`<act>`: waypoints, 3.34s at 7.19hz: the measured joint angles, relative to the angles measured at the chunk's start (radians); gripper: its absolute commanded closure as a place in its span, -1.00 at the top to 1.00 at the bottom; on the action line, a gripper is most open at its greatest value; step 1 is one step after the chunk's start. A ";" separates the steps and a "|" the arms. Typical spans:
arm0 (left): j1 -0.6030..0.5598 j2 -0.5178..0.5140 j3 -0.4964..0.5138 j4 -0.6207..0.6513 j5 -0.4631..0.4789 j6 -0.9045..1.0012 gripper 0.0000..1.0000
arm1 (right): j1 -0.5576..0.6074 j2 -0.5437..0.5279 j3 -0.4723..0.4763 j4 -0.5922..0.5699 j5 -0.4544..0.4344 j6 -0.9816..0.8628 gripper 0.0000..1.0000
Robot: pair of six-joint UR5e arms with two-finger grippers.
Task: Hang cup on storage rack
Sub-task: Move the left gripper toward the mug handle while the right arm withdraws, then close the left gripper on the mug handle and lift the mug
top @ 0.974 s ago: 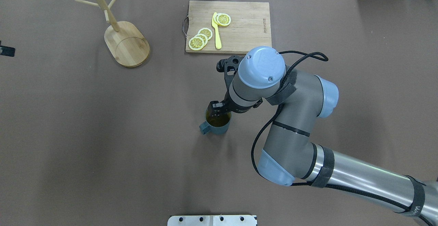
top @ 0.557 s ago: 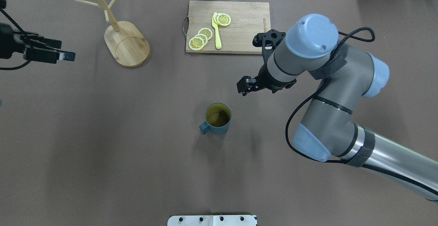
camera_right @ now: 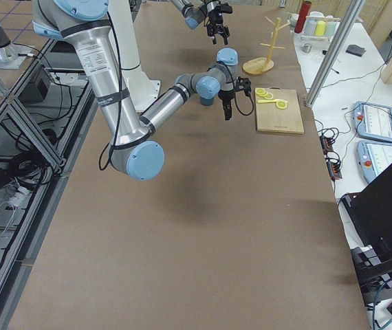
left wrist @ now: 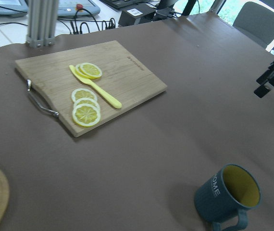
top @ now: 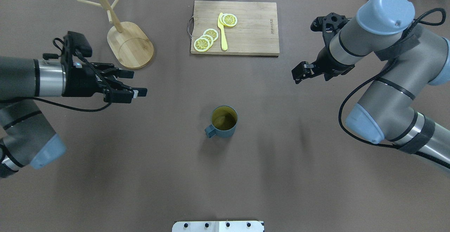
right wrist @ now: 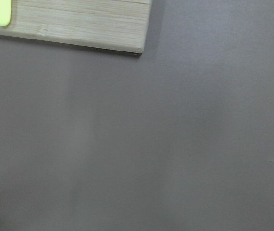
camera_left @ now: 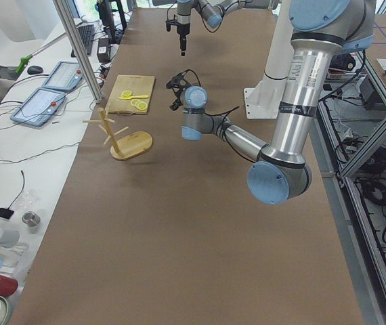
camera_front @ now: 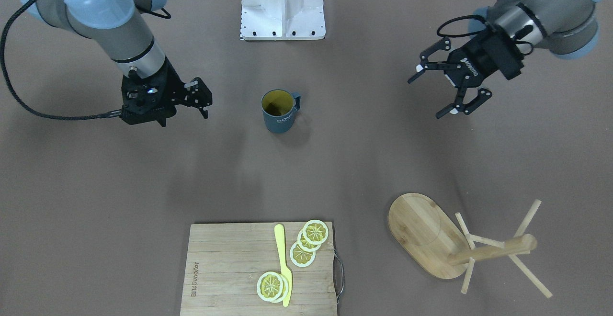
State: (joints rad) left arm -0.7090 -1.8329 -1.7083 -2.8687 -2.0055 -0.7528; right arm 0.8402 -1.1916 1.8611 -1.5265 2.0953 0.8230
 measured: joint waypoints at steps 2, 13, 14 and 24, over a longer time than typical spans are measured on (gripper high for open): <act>0.127 -0.046 0.041 -0.048 0.124 0.020 0.79 | 0.077 -0.070 -0.031 0.003 0.029 -0.124 1.00; 0.454 -0.156 0.276 -0.240 0.650 0.218 0.68 | 0.300 -0.155 -0.211 0.012 0.190 -0.510 1.00; 0.455 -0.167 0.286 -0.238 0.672 0.219 0.56 | 0.302 -0.159 -0.211 0.012 0.190 -0.515 1.00; 0.470 -0.211 0.312 -0.239 0.735 0.164 -1.00 | 0.303 -0.181 -0.210 0.030 0.189 -0.522 1.00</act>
State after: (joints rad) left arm -0.2392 -2.0441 -1.3958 -3.1074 -1.2704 -0.5889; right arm 1.1435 -1.3728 1.6510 -1.4964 2.2846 0.3013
